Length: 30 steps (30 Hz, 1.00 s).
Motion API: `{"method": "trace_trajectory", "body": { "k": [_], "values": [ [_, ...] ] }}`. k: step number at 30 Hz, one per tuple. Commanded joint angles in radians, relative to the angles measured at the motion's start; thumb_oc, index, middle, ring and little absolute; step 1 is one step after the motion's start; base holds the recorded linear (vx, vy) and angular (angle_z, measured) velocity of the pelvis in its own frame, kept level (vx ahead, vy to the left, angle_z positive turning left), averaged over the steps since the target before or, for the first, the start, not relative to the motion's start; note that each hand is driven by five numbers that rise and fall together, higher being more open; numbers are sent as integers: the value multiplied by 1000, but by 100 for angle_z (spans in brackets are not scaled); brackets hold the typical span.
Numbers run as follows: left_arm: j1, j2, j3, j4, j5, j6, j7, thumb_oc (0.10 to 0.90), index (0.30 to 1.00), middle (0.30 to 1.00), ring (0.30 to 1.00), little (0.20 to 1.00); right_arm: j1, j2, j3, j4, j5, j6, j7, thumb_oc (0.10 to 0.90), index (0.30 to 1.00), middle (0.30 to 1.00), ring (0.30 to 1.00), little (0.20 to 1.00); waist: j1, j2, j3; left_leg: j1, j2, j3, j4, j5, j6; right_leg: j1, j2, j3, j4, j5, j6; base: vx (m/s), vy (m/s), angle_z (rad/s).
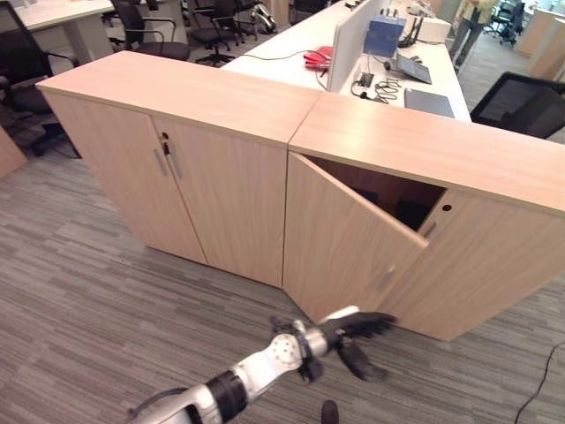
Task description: Put the empty folder in the office cabinet
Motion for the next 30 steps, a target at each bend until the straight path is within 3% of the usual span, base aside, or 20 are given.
{"method": "trace_trajectory", "body": {
  "k": [1,5,9,15,18,23,24,27,30],
  "values": [
    [-154,-53,32,-70,-102,-47,-68,800,900,900,900,900,-104,45,22,17,-10,-14,25,800,900,900,900,900,2,62,50,35,25,-47,-2,-108,-57,78,56,-8,0,-127,41,-1,-12,-10],
    [-144,-22,23,-79,-286,-10,-116,800,900,900,900,900,-96,36,44,38,-85,2,46,800,900,900,900,900,-16,67,39,48,29,-31,-2,-114,-60,83,60,3,0,-131,39,18,-16,-9],
    [-120,1,45,-54,-315,-24,-103,800,900,900,900,900,-87,23,35,51,-111,2,47,800,900,900,900,900,-20,66,33,53,34,-26,-2,-117,-62,87,65,7,0,-135,37,5,-21,-15],
    [-6,82,173,1,-360,-42,-90,800,900,900,900,900,-64,24,14,68,-131,-3,52,800,900,900,900,900,-8,61,15,59,41,-24,-2,-115,-68,95,73,3,0,-148,30,2,-17,1],
    [87,123,312,32,-320,-76,-61,800,900,900,900,900,-44,-4,-14,75,-138,-2,68,800,900,900,900,900,10,51,5,57,43,-30,-2,-111,-71,98,79,1,0,-153,24,7,-35,2],
    [184,132,423,59,-220,-104,9,800,900,900,900,900,-54,-10,-29,79,-144,-7,62,800,900,900,900,900,35,39,-3,60,45,-40,-2,-109,-72,107,84,-8,0,-159,17,22,-36,9],
    [229,141,481,77,-138,-133,48,800,900,900,900,900,-56,-16,-34,76,-151,-8,60,800,900,900,900,900,47,32,-5,62,46,-47,-2,-108,-73,111,86,-9,0,-162,13,24,-35,15],
    [255,144,491,205,13,-143,54,800,900,900,900,900,-63,-29,-23,80,-186,-9,53,800,900,900,900,900,55,27,-8,61,47,-52,-2,-107,-75,114,87,-18,0,-166,11,18,-31,9],
    [254,132,518,438,119,-128,66,800,900,900,900,900,-56,-64,-6,89,-243,-4,67,800,900,900,900,900,53,26,-16,57,48,-54,-2,-105,-78,113,89,-23,0,-168,9,14,-15,14]
  ]
}}
